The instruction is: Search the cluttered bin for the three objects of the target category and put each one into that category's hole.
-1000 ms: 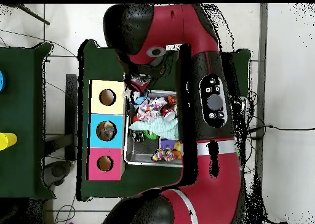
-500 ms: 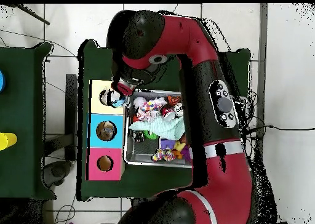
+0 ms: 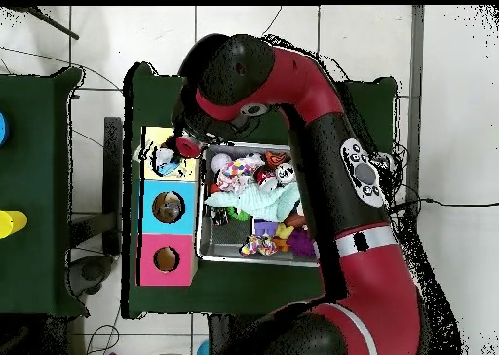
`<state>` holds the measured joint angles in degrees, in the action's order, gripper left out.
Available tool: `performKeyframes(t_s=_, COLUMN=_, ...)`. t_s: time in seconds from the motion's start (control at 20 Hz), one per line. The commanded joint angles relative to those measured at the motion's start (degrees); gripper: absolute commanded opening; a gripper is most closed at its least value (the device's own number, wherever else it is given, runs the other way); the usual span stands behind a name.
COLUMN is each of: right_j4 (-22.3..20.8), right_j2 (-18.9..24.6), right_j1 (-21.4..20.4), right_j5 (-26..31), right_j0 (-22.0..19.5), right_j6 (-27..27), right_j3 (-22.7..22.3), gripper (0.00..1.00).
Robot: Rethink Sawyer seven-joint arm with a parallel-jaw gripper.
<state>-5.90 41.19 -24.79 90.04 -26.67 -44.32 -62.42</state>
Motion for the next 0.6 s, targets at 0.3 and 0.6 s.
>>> performKeyframes(t_s=0.3, right_j4=2.1, right_j2=3.6, right_j1=4.5, right_j5=-12.3, right_j0=-3.2, right_j6=2.9, right_j3=-10.8, gripper=0.00)
performKeyframes(t_s=0.6, right_j4=-1.3, right_j2=2.2, right_j1=6.3, right_j5=-14.0, right_j0=-2.7, right_j6=4.5, right_j3=-10.1, gripper=0.00)
